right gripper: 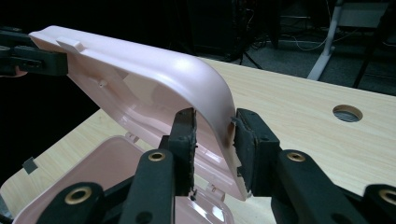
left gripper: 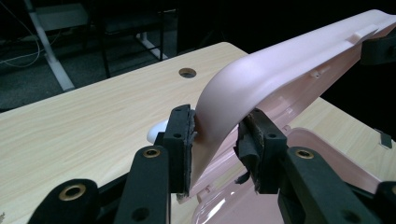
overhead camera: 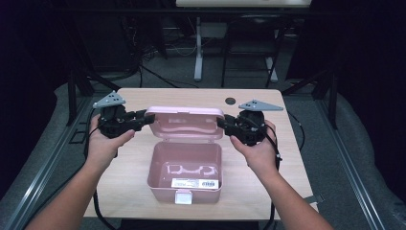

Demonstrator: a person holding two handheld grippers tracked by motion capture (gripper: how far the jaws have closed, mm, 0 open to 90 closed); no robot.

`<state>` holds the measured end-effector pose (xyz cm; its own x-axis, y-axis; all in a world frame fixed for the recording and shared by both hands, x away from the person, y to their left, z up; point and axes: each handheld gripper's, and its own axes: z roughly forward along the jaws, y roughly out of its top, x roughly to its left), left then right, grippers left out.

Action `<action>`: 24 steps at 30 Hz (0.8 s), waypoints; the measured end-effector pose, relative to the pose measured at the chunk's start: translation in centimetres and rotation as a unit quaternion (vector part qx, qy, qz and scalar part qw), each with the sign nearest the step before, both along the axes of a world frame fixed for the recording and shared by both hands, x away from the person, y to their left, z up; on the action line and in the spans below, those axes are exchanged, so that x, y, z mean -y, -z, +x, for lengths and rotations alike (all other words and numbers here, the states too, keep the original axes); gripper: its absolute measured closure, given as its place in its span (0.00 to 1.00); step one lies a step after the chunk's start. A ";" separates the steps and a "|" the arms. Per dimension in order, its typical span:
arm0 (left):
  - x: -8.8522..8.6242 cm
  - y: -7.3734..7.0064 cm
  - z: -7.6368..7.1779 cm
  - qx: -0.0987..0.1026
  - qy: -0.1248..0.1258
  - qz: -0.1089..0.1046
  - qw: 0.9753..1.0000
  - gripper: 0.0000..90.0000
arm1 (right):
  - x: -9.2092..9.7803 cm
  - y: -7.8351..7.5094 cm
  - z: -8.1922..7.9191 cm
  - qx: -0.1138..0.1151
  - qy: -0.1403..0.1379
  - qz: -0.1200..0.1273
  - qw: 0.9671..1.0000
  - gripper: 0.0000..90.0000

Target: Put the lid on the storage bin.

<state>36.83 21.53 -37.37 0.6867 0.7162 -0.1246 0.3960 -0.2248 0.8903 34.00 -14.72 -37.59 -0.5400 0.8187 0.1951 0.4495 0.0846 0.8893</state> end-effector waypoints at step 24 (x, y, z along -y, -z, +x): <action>-0.1 -0.1 -1.7 0.006 0.006 0.016 1.000 0.74 | 0.3 0.1 -1.4 0.001 -0.016 0.000 1.000 0.75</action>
